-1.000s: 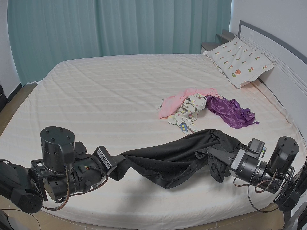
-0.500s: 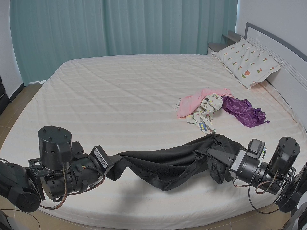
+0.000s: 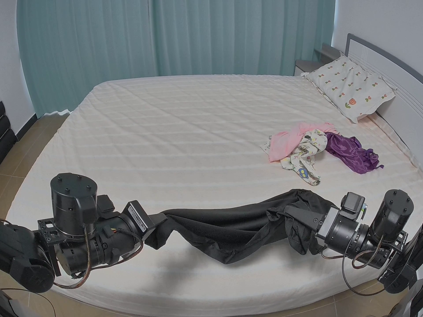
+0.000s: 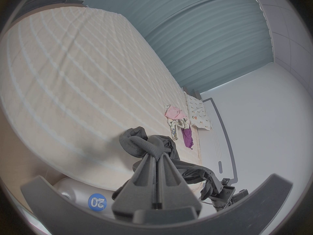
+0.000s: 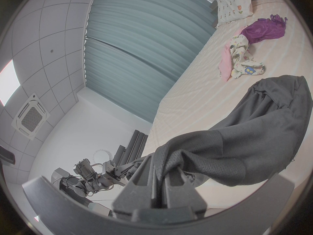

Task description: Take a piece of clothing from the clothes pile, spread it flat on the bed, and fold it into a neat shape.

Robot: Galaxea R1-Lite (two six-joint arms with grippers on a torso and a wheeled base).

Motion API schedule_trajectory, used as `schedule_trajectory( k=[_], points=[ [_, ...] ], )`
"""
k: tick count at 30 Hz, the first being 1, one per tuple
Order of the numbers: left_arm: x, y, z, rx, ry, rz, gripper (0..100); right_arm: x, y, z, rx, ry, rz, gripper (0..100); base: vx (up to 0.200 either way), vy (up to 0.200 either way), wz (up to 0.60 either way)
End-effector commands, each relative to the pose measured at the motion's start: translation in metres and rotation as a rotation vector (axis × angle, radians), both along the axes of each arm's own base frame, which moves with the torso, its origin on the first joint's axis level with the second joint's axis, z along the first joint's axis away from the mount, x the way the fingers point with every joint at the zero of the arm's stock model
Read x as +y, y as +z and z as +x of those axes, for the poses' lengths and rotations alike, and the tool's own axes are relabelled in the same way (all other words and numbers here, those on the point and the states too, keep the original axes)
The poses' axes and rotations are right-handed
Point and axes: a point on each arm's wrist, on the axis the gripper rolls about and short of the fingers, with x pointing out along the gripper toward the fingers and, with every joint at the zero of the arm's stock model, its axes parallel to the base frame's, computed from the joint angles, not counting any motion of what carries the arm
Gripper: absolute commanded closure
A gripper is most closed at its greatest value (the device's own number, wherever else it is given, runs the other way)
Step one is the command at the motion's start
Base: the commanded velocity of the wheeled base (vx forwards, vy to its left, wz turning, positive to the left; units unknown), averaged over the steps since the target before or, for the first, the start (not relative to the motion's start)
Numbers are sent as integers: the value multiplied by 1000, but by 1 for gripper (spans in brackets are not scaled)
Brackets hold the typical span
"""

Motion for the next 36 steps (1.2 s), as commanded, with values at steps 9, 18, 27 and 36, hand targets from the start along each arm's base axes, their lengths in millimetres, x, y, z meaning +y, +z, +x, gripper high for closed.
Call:
schedule_trajectory(
  k=[9, 18, 27, 36],
  points=[
    [1, -3, -1, 13, -5, 1, 100, -1, 0, 0, -6, -4, 4, 100, 0, 111, 0],
    [0, -4, -1, 18, -6, 4, 100, -3, -2, -1, 4, -6, -3, 100, -22, 0, 0],
    [0, -2, -5, 21, -20, 5, 100, -5, -4, -8, 10, 11, -22, 100, -200, 0, 0],
    [2, 11, -18, 4, -49, -7, 100, -7, 2, -20, -25, 44, -27, 100, -200, 0, 0]
  ],
)
